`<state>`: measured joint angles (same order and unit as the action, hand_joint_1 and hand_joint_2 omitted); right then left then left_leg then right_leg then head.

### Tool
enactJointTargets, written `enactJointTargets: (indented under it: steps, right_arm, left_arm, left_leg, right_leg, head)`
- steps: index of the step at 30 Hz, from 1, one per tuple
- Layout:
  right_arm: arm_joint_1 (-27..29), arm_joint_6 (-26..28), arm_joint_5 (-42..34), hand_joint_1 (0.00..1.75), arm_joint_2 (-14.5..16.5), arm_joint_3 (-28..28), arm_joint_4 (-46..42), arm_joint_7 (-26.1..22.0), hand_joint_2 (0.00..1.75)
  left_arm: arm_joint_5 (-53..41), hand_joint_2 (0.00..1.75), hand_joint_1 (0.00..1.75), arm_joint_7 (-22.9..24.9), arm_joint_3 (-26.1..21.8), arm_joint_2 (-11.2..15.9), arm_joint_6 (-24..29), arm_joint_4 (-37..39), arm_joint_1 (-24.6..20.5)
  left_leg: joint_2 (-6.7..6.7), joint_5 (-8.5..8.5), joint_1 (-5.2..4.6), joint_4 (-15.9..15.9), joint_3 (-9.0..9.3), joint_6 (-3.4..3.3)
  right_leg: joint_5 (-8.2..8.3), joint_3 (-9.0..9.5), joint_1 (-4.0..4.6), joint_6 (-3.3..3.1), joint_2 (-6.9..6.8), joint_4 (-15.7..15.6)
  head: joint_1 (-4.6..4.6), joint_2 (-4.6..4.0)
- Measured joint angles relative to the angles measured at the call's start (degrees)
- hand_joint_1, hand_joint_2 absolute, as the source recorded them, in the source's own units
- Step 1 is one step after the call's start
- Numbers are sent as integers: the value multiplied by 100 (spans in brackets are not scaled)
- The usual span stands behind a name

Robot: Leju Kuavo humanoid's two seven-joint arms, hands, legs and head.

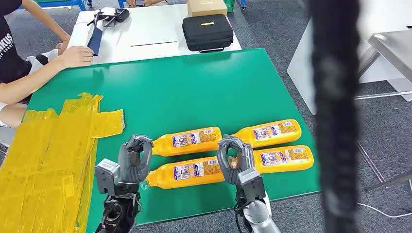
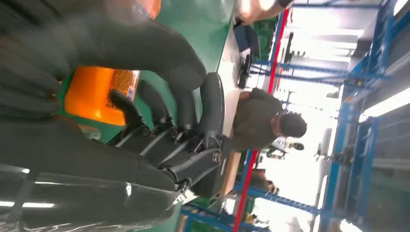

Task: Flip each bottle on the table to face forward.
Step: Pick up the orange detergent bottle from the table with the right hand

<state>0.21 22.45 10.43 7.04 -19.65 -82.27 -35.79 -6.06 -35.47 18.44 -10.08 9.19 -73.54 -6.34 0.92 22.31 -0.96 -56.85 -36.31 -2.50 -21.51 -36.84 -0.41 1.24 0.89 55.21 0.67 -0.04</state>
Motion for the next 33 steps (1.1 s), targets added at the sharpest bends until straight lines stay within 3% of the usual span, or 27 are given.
enactJointTargets:
  steps: [16, 29, 33]
  right_arm:
    - [-27, 1051, 946, 0, -221, -239, -375, 453, 175]
    - [-91, 1169, 1233, 0, -510, -260, -936, 881, 175]
    - [-116, 935, 923, 0, -557, -259, -1011, 993, 175]
  left_arm:
    - [314, 175, 0, 266, 172, 38, 44, 187, -93]
    - [374, 175, 0, 228, 209, 57, -38, 255, -233]
    - [363, 175, 0, 183, 207, 65, -56, 235, -248]
  left_leg:
    - [0, 5, -1, 0, -2, 0]
    - [-1, 5, -1, 0, -2, 0]
    - [-1, 5, -1, 0, -2, 0]
  right_leg:
    - [-4, -1, -1, 2, 0, 0]
    - [-3, -2, 0, 2, 1, 0]
    - [-3, -1, 0, 2, 1, 0]
  head:
    - [1, 0]
    - [1, 0]
    - [1, 0]
